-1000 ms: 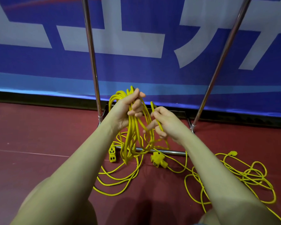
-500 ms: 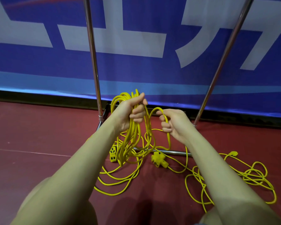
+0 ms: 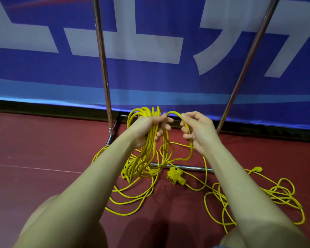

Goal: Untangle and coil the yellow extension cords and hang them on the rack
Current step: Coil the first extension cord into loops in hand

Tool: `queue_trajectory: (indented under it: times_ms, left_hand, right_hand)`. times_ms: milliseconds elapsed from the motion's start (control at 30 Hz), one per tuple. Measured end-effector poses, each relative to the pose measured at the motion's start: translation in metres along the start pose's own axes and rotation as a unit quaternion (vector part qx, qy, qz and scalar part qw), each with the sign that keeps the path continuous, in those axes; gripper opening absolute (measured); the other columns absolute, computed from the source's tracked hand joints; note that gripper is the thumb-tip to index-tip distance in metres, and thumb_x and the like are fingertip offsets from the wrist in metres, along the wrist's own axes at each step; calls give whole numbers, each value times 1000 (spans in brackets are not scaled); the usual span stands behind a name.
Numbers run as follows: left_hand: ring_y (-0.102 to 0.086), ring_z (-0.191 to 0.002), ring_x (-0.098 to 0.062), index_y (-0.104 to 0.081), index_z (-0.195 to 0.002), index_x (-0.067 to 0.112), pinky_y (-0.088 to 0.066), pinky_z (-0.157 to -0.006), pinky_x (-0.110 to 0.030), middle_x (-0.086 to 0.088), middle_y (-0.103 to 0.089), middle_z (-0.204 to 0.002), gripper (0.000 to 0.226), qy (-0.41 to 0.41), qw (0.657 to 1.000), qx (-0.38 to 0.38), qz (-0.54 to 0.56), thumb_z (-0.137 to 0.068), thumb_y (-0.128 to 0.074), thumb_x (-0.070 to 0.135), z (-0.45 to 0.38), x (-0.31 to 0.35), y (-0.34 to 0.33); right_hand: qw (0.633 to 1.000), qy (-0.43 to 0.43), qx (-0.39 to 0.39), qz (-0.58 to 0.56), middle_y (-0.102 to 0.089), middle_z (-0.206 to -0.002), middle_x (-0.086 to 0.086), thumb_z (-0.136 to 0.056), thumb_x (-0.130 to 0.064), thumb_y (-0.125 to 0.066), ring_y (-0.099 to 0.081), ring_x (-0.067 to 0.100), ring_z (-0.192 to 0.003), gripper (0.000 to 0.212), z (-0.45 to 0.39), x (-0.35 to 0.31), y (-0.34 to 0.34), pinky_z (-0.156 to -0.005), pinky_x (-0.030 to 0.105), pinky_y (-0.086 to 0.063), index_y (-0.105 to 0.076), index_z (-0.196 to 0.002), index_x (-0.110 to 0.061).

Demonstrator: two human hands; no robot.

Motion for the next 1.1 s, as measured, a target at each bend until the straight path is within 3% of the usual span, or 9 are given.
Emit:
queue_trajectory:
  times_ms: [133,267,400,533,633,700,800,967,1100]
  left_hand:
    - [-38,-38,-4,-63,-94,9,-30,-35,-15,0,-64,-81,19,-8,997,49,54,-97,-49,22,-7,-10,-1]
    - [-37,-34,-3,-60,-91,9,-28,-32,-14,3,-63,-70,16,-32,988,64,140,-96,-50,19,-11,-6,-1]
    - [-35,-32,-2,-57,-86,11,-25,-30,-13,4,-62,-60,16,-53,972,82,214,-97,-47,16,-11,8,10]
    - [-34,-32,-3,-56,-85,11,-25,-31,-13,2,-63,-64,18,-57,971,83,215,-98,-45,15,-10,13,20]
    - [-47,-39,-5,-61,-86,10,-38,-36,-15,-1,-69,-75,21,-42,983,63,168,-98,-45,17,-7,11,17]
    - [-63,-55,-8,-64,-93,10,-54,-53,-20,0,-72,-80,21,-30,987,35,156,-98,-45,19,-5,7,10]
    - [-69,-79,-14,-62,-87,9,-57,-71,-24,-1,-73,-80,23,-50,985,21,163,-99,-43,16,-5,3,7]
    - [-72,-73,-19,-54,-79,5,-58,-68,-31,-10,-73,-78,26,-80,962,42,259,-100,-40,14,-3,14,12]
    - [-72,-70,-19,-57,-90,4,-59,-62,-33,-10,-73,-77,23,-85,955,51,280,-100,-41,16,-1,16,11]
  right_hand:
    - [1000,4,-20,1,-51,-64,9,-91,-2,-56,-41,9,-43,16,4,0,-6,-36,17,-28,-52,-76,-6]
    - [995,-12,-91,45,-56,-61,5,-94,-8,-54,-47,11,-43,15,9,3,-11,-41,20,-37,-55,-79,-7]
    - [971,-19,-171,168,-60,-60,3,-96,-11,-48,-52,11,-47,20,10,9,-6,-48,17,-44,-60,-81,-6]
    - [961,13,-152,230,-58,-60,2,-97,-10,-46,-47,7,-44,25,5,12,6,-48,15,-37,-63,-79,-9]
    - [959,53,-141,241,-50,-52,2,-99,-14,-44,-40,9,-38,27,5,9,2,-46,20,-34,-58,-76,-11]
    - [952,57,-163,252,-47,-48,3,-100,-16,-42,-39,9,-35,28,8,8,-7,-41,19,-34,-55,-76,-11]
    - [944,40,-192,266,-48,-42,-2,-100,-20,-43,-41,10,-33,30,9,12,-17,-37,17,-35,-54,-74,-12]
    - [932,0,-241,270,-58,-49,1,-99,-18,-44,-51,7,-42,32,7,15,-6,-48,16,-40,-59,-73,-7]
    - [944,19,-217,249,-54,-53,5,-100,-18,-41,-44,9,-37,32,7,13,1,-43,17,-36,-58,-74,-9]
Point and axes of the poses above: each hand's wrist, its own z-axis away from the middle knuckle, its own y-axis out of the back of the hand, x = y × z, the point moved 2 cm from there along -z, towards the middle knuckle
